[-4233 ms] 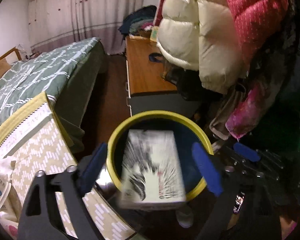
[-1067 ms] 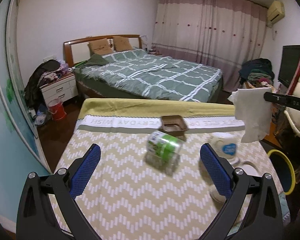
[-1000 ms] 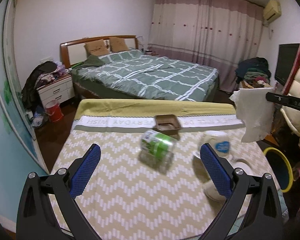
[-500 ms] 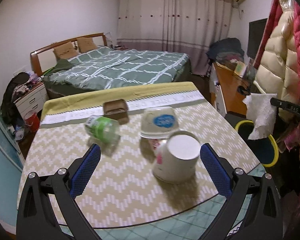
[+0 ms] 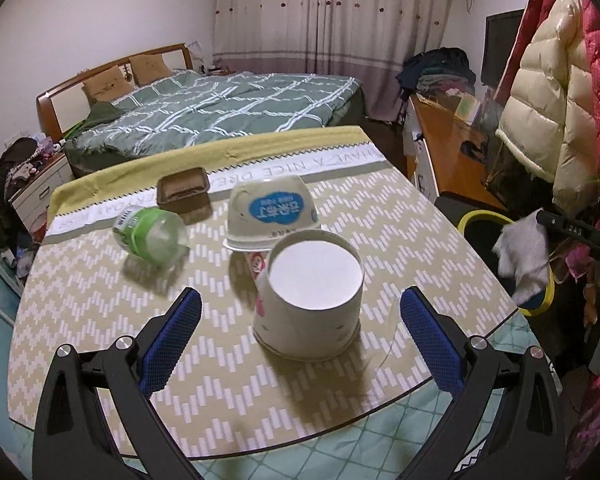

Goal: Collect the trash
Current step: 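Carry the tissue into the yellow bin and open the right gripper, then grasp the white paper cup with the left gripper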

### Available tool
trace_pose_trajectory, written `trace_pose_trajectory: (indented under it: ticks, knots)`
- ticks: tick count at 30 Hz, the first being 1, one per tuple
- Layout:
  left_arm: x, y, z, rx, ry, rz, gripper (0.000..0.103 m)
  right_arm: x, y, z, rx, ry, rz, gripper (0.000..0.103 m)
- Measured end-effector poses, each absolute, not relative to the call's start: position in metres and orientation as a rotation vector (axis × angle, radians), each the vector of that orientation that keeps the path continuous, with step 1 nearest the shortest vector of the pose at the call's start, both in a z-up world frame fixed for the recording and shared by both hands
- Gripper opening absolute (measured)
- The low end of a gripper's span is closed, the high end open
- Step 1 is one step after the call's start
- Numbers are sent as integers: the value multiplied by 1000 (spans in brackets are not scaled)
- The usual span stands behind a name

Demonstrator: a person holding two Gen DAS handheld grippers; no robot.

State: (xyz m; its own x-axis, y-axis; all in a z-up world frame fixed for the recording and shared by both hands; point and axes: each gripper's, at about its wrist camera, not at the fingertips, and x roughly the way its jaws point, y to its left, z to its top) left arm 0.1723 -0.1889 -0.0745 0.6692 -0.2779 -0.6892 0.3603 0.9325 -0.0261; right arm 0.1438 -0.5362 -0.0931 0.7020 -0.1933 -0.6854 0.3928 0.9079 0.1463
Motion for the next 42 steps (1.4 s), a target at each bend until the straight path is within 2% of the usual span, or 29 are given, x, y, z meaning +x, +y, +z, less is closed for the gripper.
trace_pose_trajectory:
  ticks: [11, 18, 19, 20, 34, 38, 42]
  knots:
    - [187, -198, -89, 116, 779, -352, 98, 136, -536, -103, 300, 740, -347, 13]
    - [193, -200, -94, 119, 779, -348, 76, 131, -536, -113, 333, 753, -336, 14]
    - [194, -200, -94, 116, 779, -349, 68, 131, -536, -113, 335, 754, -335, 14]
    - [194, -200, -94, 114, 779, -352, 65, 130, -537, -114, 339, 755, -334, 14]
    - [165, -226, -67, 161, 712, -438, 63, 104, -544, -116, 380, 739, -360, 15]
    - [161, -250, -60, 188, 703, -504, 63, 94, -548, -112, 378, 720, -387, 20]
    - [159, -281, -50, 208, 688, -579, 63, 87, -554, -110, 382, 709, -405, 21]
